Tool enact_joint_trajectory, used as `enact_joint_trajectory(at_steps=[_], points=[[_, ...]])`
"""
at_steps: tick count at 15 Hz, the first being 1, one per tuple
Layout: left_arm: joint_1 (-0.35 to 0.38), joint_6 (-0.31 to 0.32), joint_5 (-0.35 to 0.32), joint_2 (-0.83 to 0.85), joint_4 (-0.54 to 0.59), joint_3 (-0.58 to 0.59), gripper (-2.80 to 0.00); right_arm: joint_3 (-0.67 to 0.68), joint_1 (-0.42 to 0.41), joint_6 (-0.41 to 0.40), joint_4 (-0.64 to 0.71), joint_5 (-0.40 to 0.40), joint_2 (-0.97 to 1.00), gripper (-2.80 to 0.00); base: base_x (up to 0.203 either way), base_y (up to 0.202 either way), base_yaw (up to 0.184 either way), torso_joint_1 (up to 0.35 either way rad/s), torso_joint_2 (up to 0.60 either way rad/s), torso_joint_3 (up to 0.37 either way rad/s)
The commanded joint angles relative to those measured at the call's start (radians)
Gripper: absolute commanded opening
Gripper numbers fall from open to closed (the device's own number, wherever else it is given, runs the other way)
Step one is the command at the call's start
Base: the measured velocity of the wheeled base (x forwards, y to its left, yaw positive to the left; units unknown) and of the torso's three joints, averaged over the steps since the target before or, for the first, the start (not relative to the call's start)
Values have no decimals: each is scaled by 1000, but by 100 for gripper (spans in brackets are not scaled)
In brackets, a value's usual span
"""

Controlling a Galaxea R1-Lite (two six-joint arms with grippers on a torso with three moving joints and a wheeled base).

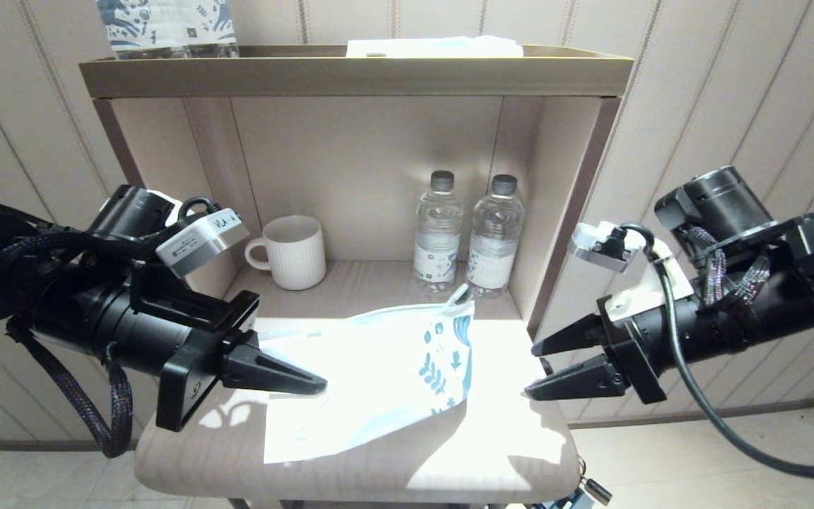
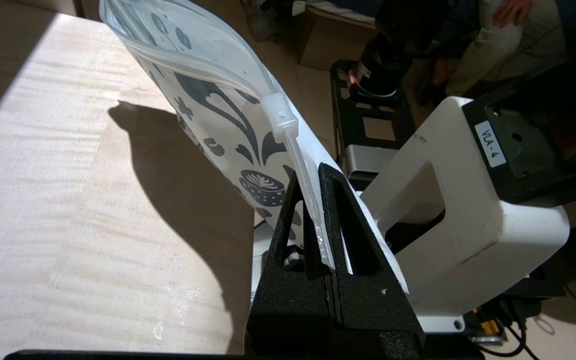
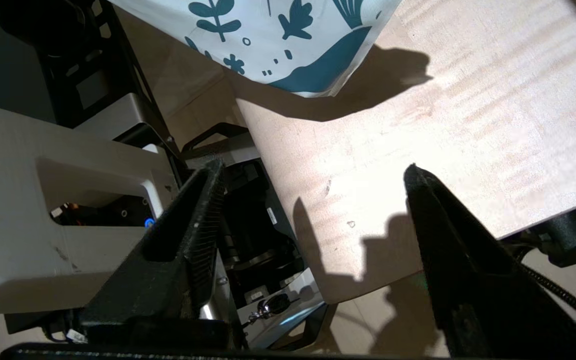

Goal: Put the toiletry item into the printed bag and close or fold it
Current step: Hand it to the other hand

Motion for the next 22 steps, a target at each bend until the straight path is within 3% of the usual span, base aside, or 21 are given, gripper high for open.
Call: enact_joint_trajectory(at_steps=[1, 5, 6, 7, 22], points=[[0, 4, -7, -2, 3, 1, -280, 9, 1, 0, -3, 3, -2, -280, 0, 0, 0, 0, 0, 0], [0, 4, -7, 0, 3, -1, -280, 9, 4, 8, -33, 3, 5, -280, 0, 0, 0, 0, 0, 0], [0, 4, -7, 0, 3, -1, -280, 7, 4, 9, -33, 4, 7, -130, 0, 0, 0, 0, 0, 0], [0, 4, -7, 0, 3, -1, -280, 7, 4, 8, -34, 5, 11, 0, 0, 0, 0, 0, 0, 0], [-1, 4, -4, 1, 3, -1, -280, -40, 31, 7, -64, 1, 98, 0, 0, 0, 0, 0, 0, 0]])
